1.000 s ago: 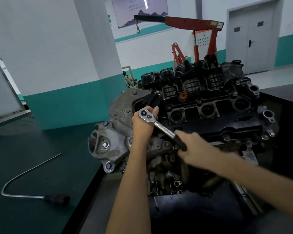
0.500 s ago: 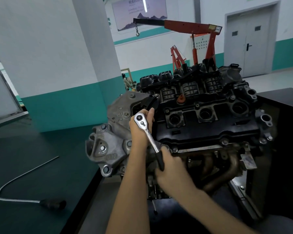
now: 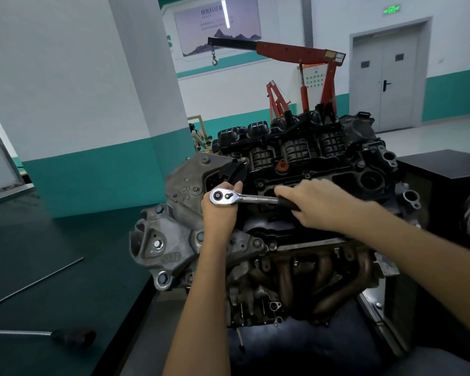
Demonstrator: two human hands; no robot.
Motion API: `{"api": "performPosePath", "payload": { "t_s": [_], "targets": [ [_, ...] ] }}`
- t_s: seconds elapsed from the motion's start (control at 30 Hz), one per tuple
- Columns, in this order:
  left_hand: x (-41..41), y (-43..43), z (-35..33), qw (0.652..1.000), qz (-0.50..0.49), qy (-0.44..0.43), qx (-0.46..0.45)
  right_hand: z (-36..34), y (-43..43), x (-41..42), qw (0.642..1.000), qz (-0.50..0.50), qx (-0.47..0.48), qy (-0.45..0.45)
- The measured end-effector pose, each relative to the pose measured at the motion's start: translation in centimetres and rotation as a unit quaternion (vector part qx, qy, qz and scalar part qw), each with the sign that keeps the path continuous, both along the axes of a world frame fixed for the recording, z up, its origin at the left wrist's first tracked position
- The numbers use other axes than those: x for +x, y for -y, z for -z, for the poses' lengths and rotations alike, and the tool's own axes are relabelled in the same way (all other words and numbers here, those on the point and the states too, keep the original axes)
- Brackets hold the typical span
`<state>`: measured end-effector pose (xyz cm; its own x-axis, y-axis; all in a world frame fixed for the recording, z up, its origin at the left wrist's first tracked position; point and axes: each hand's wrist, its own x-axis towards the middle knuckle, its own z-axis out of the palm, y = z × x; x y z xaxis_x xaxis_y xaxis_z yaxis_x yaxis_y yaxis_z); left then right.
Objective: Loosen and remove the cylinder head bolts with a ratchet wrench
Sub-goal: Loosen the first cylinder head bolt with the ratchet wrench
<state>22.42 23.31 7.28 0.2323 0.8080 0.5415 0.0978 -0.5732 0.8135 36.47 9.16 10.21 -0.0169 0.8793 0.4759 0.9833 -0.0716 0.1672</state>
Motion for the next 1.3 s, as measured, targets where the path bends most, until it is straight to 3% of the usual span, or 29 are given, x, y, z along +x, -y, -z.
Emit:
{"api": "performPosePath", "payload": {
  "t_s": [0.07, 0.17, 0.33, 0.4, 0.47, 0.6, 0.7, 0.77, 0.83, 0.9, 1.0, 1.13, 1.23, 1.3],
  "targets": [
    [0.2, 0.2, -0.2, 1.0, -0.017, -0.009, 0.008, 3.1, 0.8, -1.9, 0.994, 0.002, 0.017, -0.104],
    [0.4, 0.1, -0.3, 0.999, -0.043, -0.016, 0.028, 8.3, 1.1, -7.2, 0.935, -0.034, 0.033, -0.351],
    [0.0, 0.1, 0.1, 0.997, -0.05, -0.013, 0.049, 11.2, -1.1, -13.0, 0.874, -0.054, 0.091, -0.474],
    [0.0, 0.1, 0.1, 0.998, -0.037, -0.005, 0.049, 10.6, -0.7, -11.5, 0.884, -0.052, 0.066, -0.461],
    [0.0, 0.0, 0.2, 0.999, -0.019, 0.0, 0.043, 9.0, 0.3, -8.2, 0.915, -0.052, 0.023, -0.4],
    [0.2, -0.1, 0.1, 1.0, 0.008, -0.011, 0.014, 2.5, 0.9, -0.7, 0.992, -0.012, -0.016, -0.128],
    [0.1, -0.1, 0.1, 1.0, -0.001, -0.008, 0.014, -0.6, -0.1, 0.7, 1.0, 0.003, 0.005, 0.013],
    [0.1, 0.0, 0.1, 1.0, -0.008, 0.003, 0.013, 0.6, 0.0, -0.1, 0.999, 0.016, 0.027, -0.007],
    [0.2, 0.2, 0.0, 1.0, -0.016, -0.005, 0.018, 3.8, 0.9, -2.2, 0.991, 0.015, 0.043, -0.123],
    [0.3, 0.2, -0.2, 0.999, -0.023, -0.017, 0.027, 7.1, 1.4, -5.6, 0.948, -0.022, 0.042, -0.314],
    [0.2, 0.2, -0.2, 0.998, -0.045, -0.024, 0.035, 10.1, 0.1, -10.8, 0.898, -0.031, 0.076, -0.432],
    [0.0, 0.2, 0.0, 0.998, -0.037, -0.01, 0.047, 10.9, -0.9, -13.0, 0.868, -0.041, 0.102, -0.484],
    [-0.1, 0.1, 0.0, 0.999, -0.014, -0.014, 0.034, 9.4, 0.3, -9.3, 0.901, -0.059, 0.048, -0.426],
    [-0.1, 0.0, -0.1, 0.999, 0.005, -0.021, 0.028, 6.7, 1.1, -5.1, 0.94, -0.059, 0.006, -0.336]
  ]
}}
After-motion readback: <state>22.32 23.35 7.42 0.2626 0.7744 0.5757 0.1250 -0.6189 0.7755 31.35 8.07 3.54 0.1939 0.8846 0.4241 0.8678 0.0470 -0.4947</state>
